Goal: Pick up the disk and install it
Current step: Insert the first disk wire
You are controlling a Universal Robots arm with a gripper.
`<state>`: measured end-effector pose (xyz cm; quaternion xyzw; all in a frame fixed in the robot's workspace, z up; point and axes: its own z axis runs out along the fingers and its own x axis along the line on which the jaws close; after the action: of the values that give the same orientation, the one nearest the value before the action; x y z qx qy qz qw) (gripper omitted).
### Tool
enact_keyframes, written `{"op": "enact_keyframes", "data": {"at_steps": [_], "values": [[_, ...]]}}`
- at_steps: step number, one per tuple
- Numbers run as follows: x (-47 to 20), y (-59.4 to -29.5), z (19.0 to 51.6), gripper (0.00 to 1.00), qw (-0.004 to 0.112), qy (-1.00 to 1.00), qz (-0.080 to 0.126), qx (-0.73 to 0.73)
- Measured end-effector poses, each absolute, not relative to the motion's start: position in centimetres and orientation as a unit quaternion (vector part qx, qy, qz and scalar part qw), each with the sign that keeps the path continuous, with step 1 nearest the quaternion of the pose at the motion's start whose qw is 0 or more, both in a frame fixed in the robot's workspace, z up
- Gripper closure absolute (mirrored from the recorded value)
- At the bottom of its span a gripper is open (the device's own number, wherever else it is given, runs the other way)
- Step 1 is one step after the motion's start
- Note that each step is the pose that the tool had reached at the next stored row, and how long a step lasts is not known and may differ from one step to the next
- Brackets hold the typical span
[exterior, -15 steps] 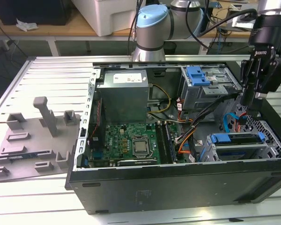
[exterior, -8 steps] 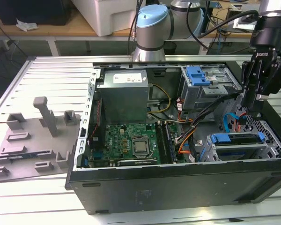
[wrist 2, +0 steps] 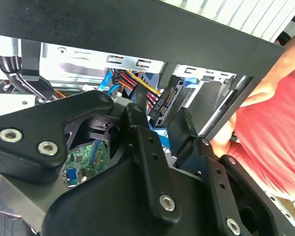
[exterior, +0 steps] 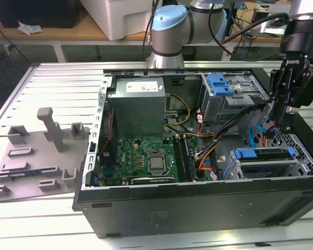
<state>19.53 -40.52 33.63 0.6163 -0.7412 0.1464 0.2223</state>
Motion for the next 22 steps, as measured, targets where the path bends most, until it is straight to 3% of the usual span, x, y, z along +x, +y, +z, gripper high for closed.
{"op": "enact_keyframes", "data": {"at_steps": [22], "values": [[19.82, -41.0, 33.63, 0.56, 0.226, -0.749, 0.143, 0.607]]}}
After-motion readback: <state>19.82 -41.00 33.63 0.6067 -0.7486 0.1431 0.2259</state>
